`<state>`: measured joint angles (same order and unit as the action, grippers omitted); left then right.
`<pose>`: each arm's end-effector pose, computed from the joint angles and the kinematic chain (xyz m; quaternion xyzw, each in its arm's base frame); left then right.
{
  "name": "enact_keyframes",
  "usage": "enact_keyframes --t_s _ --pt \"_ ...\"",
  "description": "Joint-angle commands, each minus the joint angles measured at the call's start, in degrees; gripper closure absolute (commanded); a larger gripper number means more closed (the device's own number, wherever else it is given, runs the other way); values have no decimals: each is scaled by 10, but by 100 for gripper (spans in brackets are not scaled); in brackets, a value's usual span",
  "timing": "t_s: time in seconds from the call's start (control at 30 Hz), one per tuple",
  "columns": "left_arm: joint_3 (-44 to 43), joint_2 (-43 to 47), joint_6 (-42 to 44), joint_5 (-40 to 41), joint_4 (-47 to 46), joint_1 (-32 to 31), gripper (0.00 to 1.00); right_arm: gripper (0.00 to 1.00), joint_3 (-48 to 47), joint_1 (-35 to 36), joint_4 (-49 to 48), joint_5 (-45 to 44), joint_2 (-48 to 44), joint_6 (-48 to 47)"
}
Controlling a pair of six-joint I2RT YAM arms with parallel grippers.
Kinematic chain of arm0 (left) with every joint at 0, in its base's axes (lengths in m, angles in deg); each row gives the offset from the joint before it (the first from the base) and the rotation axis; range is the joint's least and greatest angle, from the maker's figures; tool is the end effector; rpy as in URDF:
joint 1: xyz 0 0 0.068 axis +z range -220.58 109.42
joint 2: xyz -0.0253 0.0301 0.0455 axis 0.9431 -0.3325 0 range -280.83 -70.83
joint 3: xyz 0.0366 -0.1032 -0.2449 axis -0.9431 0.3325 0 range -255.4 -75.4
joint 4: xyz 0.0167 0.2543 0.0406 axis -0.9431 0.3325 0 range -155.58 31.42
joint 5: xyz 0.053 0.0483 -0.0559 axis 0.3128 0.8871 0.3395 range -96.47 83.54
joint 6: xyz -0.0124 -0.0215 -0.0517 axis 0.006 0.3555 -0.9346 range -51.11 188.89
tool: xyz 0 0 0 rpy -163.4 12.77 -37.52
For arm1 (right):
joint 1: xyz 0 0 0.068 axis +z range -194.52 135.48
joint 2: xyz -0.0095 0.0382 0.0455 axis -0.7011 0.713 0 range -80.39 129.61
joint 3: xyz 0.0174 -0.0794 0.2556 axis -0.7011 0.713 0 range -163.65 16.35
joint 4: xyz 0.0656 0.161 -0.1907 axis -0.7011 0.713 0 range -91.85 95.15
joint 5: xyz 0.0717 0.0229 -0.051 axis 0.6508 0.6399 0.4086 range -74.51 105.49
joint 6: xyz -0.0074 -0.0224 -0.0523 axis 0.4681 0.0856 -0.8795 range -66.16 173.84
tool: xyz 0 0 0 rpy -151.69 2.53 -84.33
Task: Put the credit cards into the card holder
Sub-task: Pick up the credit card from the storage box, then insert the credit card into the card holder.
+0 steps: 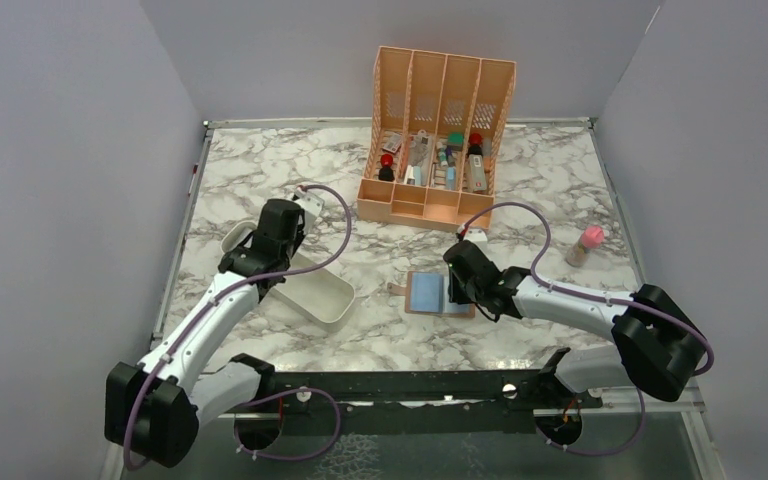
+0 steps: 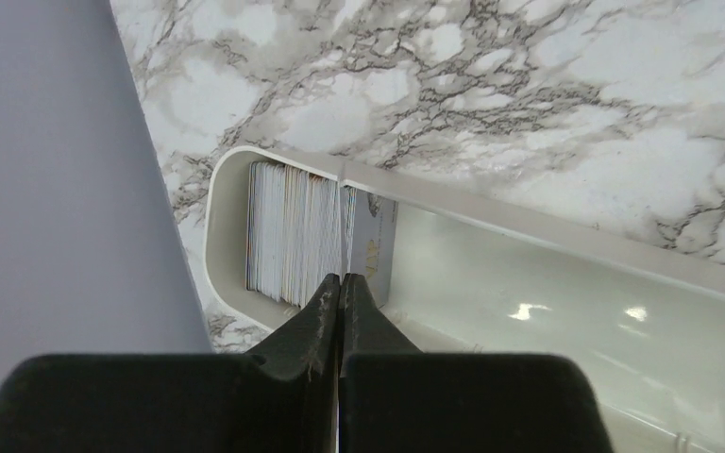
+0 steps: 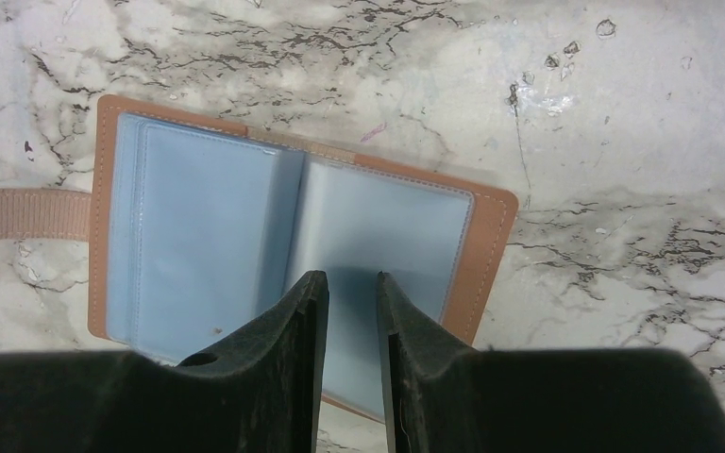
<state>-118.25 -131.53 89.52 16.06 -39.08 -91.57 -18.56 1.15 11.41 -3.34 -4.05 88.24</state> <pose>0.2118 -0.0647 0.2448 0.2503 0.8719 0.1787 0.3810 0.1802 0.1657 0.1590 -0.0429 0.9404 0.0731 0.3294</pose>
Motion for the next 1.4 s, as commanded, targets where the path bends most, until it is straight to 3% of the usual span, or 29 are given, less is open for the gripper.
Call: enact_keyframes --t_s 0.0,0.23,0.43,0.87,1.1,1.37 --pt "-44 41 -58 -53 23 1 100 69 2 -2 -11 11 3 -6" --pt "-120 91 -214 -107 24 1 100 69 0 -2 -10 23 -5 4" --pt "-154 94 -372 -219 12 1 100 69 -9 -3 8 25 -13 13" --pt "-4 73 -677 -441 -238 -1 100 70 -18 -33 41 43 -52 18" --pt "85 19 -750 -415 -368 -72 100 71 -15 -42 61 35 -65 18" --pt "91 -106 -777 -350 -451 -193 100 73 -3 -59 60 26 -52 26"
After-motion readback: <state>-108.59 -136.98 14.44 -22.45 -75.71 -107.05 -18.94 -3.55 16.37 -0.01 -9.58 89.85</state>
